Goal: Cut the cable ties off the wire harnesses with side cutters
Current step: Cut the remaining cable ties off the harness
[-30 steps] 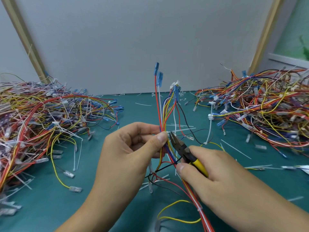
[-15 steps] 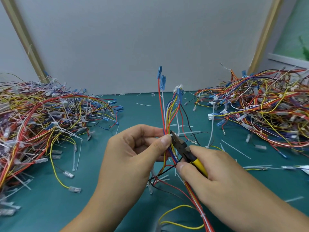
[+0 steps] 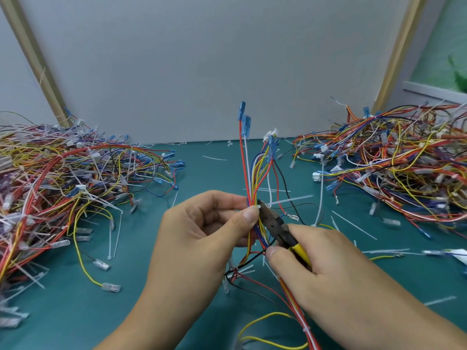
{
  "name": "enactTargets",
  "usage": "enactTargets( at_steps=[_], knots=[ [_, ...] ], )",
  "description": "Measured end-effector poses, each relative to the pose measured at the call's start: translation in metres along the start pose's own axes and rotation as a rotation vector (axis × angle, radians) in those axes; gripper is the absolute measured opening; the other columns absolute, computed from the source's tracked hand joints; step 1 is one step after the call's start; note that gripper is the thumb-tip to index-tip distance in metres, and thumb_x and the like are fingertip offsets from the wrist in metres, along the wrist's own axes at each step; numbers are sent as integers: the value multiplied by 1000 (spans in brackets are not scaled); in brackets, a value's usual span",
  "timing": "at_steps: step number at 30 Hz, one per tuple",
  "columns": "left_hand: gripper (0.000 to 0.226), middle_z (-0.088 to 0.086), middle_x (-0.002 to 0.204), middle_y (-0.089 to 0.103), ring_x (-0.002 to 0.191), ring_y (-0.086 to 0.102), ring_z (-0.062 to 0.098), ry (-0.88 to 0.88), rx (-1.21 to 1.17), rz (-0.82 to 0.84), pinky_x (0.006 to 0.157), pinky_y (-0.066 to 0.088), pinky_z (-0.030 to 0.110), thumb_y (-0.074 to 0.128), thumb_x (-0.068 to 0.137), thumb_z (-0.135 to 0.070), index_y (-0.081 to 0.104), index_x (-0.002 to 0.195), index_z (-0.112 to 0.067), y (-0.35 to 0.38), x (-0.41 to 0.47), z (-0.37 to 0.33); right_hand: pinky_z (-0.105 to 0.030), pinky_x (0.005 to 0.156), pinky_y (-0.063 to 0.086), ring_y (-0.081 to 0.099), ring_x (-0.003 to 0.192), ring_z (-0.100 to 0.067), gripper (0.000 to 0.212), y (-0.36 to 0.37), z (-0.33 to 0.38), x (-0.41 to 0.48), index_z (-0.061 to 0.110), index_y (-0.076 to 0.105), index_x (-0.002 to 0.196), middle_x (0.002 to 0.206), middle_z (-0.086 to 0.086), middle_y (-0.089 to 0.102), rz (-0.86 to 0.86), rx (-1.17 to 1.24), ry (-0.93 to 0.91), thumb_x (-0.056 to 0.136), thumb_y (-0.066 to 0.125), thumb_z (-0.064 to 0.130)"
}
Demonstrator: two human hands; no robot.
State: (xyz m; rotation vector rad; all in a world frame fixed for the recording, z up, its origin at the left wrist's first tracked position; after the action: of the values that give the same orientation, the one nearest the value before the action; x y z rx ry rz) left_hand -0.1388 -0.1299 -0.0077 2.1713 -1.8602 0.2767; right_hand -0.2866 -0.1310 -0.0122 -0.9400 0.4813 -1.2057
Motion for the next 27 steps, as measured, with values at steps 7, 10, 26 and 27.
enactTargets(
  at_steps=[7,10,26,27],
  knots=[
    [15,11,69,74,62,72,19,-2,12,-5,59,57,22,76,70,-21,76,81,-11,0,0,0,-26,47,34,49,59,-8,35,-1,-1,-1,37,47,83,65,20,54,10,3,16,73,29,65],
    [14,11,70,74,64,72,20,3,31,3,60,57,23,81,72,-22,76,84,-16,0,0,-1,-25,48,34,48,59,-8,43,-1,-2,-2,37,47,83,65,22,54,13,10,27,68,25,70],
    [19,4,61,70,55,64,9,98,91,-107,56,51,16,87,68,-21,74,82,-20,-13,4,-10,-34,55,49,61,56,-19,29,-40,-7,5,28,59,88,65,-4,65,-281,380,-50,80,57,56],
    [19,2,60,69,54,61,8,127,138,-139,55,49,16,86,68,-20,73,81,-21,-16,3,-12,-33,57,50,64,59,-20,25,-46,-9,6,29,61,88,67,-5,66,-326,447,-54,78,60,52]
  ],
)
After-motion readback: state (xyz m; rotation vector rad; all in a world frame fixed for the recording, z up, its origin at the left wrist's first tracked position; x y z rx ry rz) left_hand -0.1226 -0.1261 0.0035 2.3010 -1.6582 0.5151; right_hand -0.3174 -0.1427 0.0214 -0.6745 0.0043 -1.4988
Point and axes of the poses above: each hand's wrist, its own x-axis towards the middle knuckle, its own y-axis out of the palm, z = x × y, the point moved 8 cm from there along x, towards the middle knuckle
